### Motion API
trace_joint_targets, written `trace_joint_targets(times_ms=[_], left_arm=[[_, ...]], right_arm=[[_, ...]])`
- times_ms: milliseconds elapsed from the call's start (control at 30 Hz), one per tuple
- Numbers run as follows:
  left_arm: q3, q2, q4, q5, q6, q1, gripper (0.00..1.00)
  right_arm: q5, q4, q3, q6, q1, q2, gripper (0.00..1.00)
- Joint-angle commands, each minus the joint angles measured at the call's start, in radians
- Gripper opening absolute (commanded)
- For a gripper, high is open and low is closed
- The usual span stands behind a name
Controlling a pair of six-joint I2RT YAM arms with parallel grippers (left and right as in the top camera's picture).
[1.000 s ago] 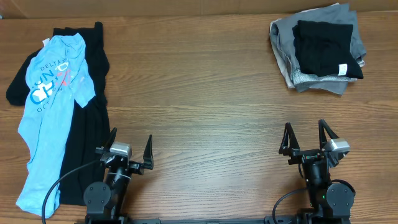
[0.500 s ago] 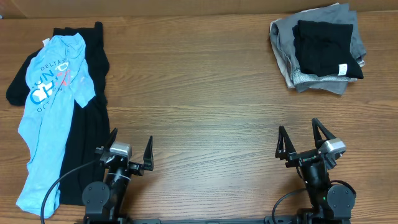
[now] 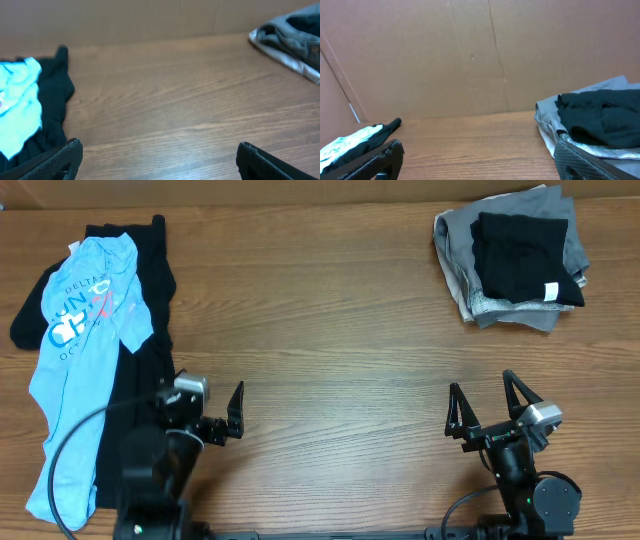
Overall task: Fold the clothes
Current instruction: 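Reach the left gripper to the blue t-shirt's top edge and grasp it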
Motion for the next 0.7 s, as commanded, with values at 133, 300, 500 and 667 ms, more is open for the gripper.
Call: trace_joint_targets(times_ms=[133,300,500,667], left_arm=[[0.351,0.313,-0.197,0.012,0.022,0.010,1.00],[0.559,0.468,-0.328,0.050,0.023,0.010,1.00],[0.752,0.624,-0.462,0.076,0.046,0.010,1.00],[0.835,0.707,-0.522,0.130,0.094,0.010,1.00]], right_arm=[[-0.001,-0.093,0.209,0.004,-0.002,0.170,1.00],[-0.018,-0.185,0.376,0.002,-0.001,0.380,1.00],[-0.038,-0.396,0.646,-0.005,-0.001,0.695,1.00],[-0.043,-0.613,0.886,-0.031,-0.001,0.971,1.00]])
